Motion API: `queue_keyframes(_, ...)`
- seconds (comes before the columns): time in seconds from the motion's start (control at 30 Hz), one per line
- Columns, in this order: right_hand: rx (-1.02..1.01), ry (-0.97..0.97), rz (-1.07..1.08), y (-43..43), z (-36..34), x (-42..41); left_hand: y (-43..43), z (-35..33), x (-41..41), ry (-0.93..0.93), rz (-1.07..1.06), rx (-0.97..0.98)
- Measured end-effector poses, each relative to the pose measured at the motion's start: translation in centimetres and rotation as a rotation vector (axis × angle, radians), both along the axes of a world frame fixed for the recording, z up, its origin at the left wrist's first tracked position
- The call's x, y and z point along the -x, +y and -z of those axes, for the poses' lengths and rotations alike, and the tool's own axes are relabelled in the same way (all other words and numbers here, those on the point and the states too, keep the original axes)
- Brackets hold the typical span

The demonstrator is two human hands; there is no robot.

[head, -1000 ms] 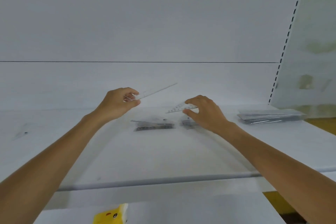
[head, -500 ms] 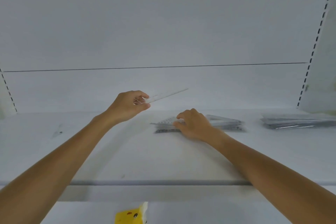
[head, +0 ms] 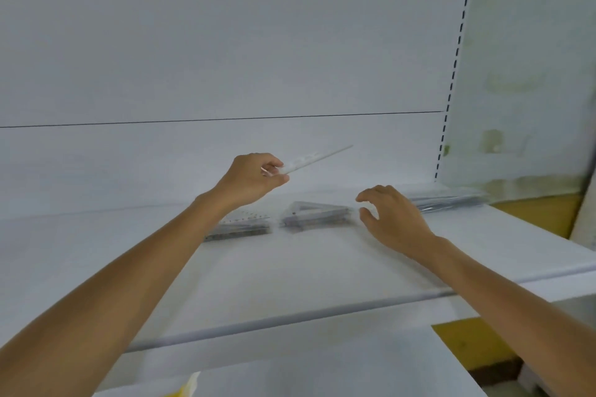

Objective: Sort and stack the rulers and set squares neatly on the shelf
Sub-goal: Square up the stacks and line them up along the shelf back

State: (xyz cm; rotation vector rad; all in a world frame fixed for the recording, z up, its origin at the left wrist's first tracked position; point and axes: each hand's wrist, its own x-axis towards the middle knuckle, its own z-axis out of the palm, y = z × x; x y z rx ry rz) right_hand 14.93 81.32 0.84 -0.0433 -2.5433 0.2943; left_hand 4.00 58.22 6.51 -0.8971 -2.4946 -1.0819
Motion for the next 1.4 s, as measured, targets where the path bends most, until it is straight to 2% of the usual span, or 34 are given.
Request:
queue_keyframes(0.13,0.094,-0.244,0.004,4.4,0.4,-2.4,5.5,-0.4,0.0,0.008,0.080,-0.001)
queue_keyframes(0.2,0.117,-0.282,-0.027,5.3,1.0,-3.3,8.3,-0.5,0.0,0.010,0.112,0.003)
queue_keyframes(0.53,0.124,-0.194,-0.056,6.2,1.6,-2.8,21.9,0.5,-0.7,-0.014,0.259,0.119)
queue_keyframes(0.77,0.193,-0.158,-0.065,6.9,1.7,-2.6,26.7,2.7,-0.4,-0.076,0.314,0.165)
queue_keyframes(1.03,0.232,-0.179,-0.034,6.8,1.7,-2.6,27.0,3.9,-0.4,-0.060,0.259,0.332)
queue_keyframes(1.17,0.218,-0.183,-0.010,6.8,1.5,-2.7,25.0,3.3,-1.1,-0.029,0.256,0.245)
queue_keyframes(1.3,0.094,-0.212,0.021,6.6,1.2,-3.2,18.9,2.3,-0.8,0.006,0.241,0.186)
queue_keyframes(1.4,0.011,-0.076,0.021,5.8,1.0,-3.7,11.8,2.1,0.0,-0.026,0.221,0.135)
